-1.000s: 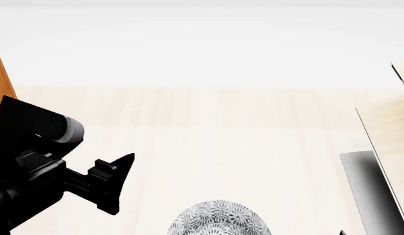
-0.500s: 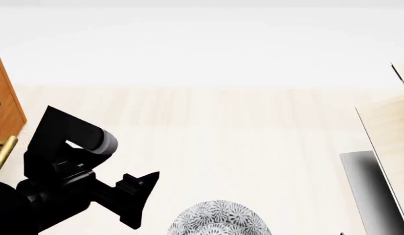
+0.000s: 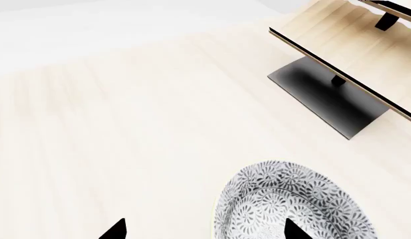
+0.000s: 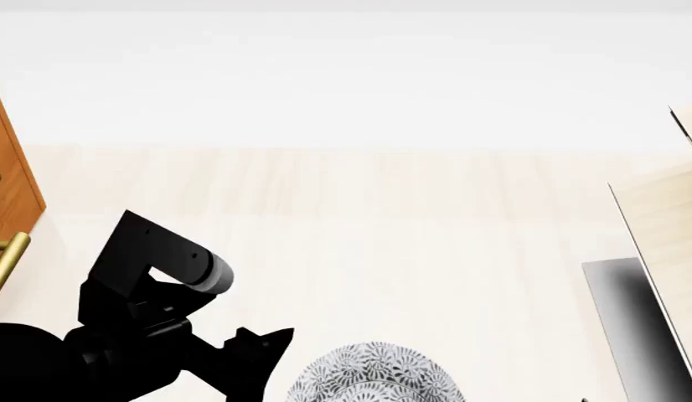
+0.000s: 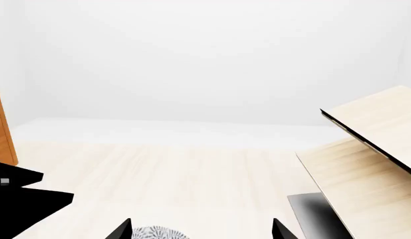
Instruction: Close the top drawer of the cabinet and put the bowl on top of it.
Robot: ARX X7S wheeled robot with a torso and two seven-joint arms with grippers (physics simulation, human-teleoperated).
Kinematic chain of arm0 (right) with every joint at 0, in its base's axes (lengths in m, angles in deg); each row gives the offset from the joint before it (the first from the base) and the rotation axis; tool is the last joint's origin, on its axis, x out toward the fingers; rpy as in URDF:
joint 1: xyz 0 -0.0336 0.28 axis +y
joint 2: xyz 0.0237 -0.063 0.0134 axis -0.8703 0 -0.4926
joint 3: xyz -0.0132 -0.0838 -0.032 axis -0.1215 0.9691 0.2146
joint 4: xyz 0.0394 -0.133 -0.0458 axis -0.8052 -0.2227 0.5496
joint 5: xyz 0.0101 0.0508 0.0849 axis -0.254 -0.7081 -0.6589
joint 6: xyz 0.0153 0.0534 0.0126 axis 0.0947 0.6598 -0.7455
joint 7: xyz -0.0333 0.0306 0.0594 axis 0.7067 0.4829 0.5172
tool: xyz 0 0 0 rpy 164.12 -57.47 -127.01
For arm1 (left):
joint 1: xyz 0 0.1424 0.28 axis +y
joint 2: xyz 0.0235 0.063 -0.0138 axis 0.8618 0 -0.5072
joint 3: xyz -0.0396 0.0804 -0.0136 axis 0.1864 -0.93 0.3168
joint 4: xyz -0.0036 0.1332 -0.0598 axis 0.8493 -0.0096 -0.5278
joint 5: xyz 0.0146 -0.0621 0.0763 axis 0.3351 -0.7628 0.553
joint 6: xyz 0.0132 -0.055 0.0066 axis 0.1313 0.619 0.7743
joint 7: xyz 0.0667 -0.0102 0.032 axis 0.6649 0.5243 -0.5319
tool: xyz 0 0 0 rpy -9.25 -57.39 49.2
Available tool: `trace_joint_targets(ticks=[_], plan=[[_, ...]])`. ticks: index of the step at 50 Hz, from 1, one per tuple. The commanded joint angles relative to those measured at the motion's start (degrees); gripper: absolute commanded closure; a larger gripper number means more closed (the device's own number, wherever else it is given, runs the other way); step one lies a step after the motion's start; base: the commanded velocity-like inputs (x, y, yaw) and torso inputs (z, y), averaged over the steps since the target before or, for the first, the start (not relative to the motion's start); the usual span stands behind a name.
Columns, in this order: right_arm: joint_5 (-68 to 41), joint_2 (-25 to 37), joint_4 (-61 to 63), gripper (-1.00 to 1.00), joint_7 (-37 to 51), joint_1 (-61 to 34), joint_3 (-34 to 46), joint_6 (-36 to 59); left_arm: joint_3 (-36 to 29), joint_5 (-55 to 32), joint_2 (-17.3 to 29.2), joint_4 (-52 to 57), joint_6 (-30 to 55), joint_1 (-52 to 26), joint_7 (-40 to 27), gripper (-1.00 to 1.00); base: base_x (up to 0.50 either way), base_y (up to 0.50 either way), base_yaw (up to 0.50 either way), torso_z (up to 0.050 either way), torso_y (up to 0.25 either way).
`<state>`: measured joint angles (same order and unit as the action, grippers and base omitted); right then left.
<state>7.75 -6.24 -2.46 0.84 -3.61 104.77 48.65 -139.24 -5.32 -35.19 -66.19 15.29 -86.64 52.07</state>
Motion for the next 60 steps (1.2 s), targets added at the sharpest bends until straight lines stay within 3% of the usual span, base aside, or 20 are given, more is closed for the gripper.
trace_joint_targets(ticks=[1, 36, 38, 42, 53, 60], plan=[[0.32, -0.05, -0.48, -1.0, -0.22, 0.51, 0.04, -0.48, -1.59, 1.96, -0.93, -1.37, -0.48, 0.83, 1.89, -1.0, 0.0, 0.0, 0.0, 0.0, 0.0], [1.14, 0.11, -1.6, -1.0, -0.95, 2.27, 0.2, -2.43, -5.82, 7.95, -5.3, -12.05, -2.8, 1.26, 10.3, -1.0, 0.0, 0.0, 0.0, 0.0, 0.0], [4.67, -1.64, -5.36, -1.0, -1.17, 4.98, 1.28, -5.04, -6.05, 8.25, -5.52, -12.68, -2.98, 1.26, 11.04, -1.0, 0.0, 0.0, 0.0, 0.0, 0.0], [0.86, 0.17, -0.39, -1.0, -0.34, 1.6, -0.01, -0.7, -5.3, 7.3, -6.12, -14.27, -3.75, 0.84, 13.95, -1.0, 0.0, 0.0, 0.0, 0.0, 0.0], [3.82, -2.14, -5.57, -1.0, -1.1, 4.36, 0.88, -3.62, -6.52, 9.02, -8.14, -17.58, -4.51, 0.31, 16.49, -1.0, 0.0, 0.0, 0.0, 0.0, 0.0], [0.18, -0.27, -2.02, -1.0, -1.0, 1.81, -0.3, -1.28, -6.97, 9.94, -9.58, -20.72, -5.46, 0.5, 17.83, -1.0, 0.0, 0.0, 0.0, 0.0, 0.0]])
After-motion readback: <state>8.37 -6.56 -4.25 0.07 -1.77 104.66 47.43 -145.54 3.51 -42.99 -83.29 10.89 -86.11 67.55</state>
